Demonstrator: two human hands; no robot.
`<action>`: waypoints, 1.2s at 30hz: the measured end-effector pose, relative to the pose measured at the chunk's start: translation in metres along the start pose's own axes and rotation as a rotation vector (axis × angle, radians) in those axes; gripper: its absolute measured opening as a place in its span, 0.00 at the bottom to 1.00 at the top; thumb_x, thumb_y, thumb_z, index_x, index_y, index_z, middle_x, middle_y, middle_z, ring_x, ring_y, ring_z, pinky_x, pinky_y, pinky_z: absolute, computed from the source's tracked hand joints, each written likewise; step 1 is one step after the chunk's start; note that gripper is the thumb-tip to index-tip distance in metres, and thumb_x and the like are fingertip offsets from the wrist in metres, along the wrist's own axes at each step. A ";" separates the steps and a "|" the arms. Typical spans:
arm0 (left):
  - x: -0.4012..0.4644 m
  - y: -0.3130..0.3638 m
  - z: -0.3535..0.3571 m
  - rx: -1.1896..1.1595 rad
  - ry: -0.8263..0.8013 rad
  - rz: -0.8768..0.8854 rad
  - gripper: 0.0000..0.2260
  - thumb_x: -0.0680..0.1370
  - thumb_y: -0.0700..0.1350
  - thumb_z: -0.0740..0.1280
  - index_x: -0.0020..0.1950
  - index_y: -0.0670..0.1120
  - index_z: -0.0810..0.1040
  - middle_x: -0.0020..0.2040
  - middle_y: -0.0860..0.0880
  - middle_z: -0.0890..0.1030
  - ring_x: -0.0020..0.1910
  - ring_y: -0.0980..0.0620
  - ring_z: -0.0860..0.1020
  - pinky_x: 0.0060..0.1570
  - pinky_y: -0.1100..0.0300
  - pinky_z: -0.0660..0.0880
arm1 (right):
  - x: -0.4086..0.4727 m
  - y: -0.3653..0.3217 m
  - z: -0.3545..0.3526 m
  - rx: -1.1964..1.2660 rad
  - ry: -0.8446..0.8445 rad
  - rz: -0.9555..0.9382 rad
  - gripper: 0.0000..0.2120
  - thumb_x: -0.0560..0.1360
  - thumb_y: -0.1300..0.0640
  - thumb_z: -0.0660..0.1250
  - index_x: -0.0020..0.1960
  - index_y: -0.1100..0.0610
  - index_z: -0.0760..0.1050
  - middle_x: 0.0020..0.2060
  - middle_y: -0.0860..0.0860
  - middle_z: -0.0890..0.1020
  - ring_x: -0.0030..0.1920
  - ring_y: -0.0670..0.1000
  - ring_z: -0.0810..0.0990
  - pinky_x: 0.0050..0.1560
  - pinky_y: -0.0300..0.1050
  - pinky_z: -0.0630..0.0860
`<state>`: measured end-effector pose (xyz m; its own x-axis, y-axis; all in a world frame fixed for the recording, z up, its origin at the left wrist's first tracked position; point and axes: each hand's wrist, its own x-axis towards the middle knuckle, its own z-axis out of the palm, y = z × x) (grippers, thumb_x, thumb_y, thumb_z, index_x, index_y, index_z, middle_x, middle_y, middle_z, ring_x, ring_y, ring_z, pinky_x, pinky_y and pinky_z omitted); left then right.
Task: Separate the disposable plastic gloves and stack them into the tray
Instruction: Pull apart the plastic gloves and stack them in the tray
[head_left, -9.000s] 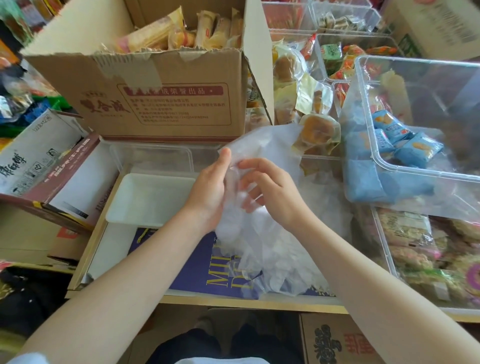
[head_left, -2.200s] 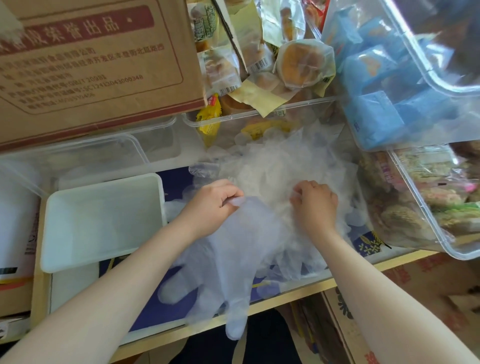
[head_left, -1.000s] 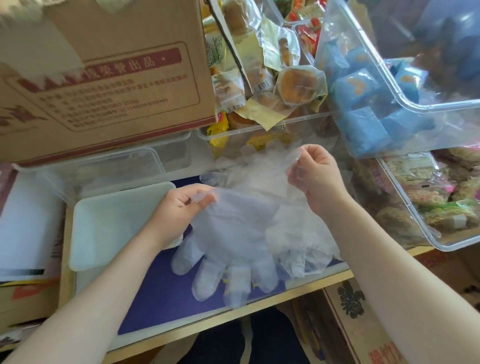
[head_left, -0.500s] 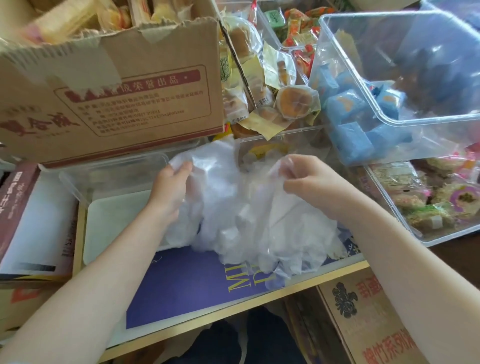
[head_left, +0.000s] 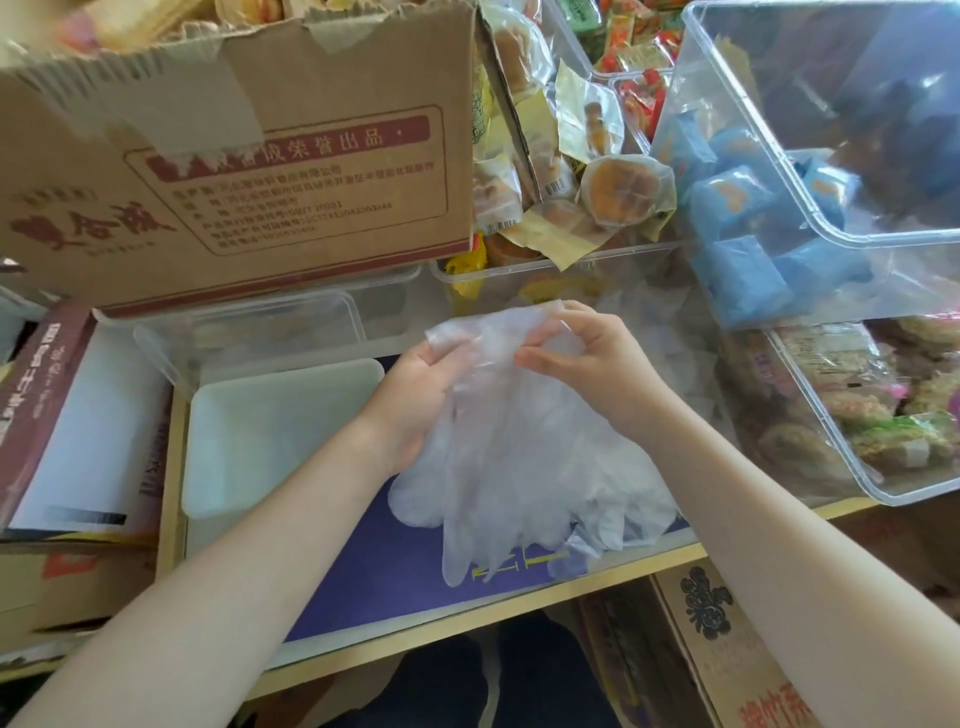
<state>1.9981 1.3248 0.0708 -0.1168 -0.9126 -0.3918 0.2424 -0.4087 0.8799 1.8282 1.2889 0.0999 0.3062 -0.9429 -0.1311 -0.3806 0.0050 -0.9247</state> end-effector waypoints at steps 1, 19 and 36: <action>-0.001 0.000 0.000 -0.005 0.046 0.002 0.09 0.79 0.43 0.64 0.56 0.45 0.80 0.53 0.43 0.82 0.52 0.43 0.80 0.54 0.50 0.77 | 0.002 0.004 0.002 -0.025 0.019 -0.004 0.07 0.69 0.59 0.74 0.36 0.51 0.78 0.44 0.50 0.76 0.46 0.36 0.75 0.47 0.29 0.68; -0.001 -0.010 -0.029 0.241 0.054 0.048 0.09 0.80 0.37 0.60 0.47 0.46 0.78 0.40 0.55 0.83 0.39 0.61 0.80 0.41 0.67 0.75 | -0.004 0.034 0.000 -0.296 -0.166 -0.443 0.12 0.66 0.51 0.74 0.48 0.50 0.79 0.69 0.49 0.63 0.71 0.52 0.61 0.66 0.35 0.63; 0.012 -0.011 -0.023 0.490 0.053 0.070 0.10 0.81 0.36 0.57 0.50 0.46 0.77 0.48 0.48 0.81 0.48 0.50 0.78 0.57 0.49 0.73 | 0.007 0.049 -0.004 -0.009 0.165 -0.002 0.10 0.75 0.58 0.68 0.37 0.47 0.73 0.35 0.48 0.78 0.37 0.53 0.74 0.43 0.50 0.72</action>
<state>2.0162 1.3179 0.0504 -0.0640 -0.9420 -0.3295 -0.2349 -0.3066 0.9224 1.8084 1.2812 0.0546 0.1597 -0.9848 -0.0680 -0.3880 0.0007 -0.9216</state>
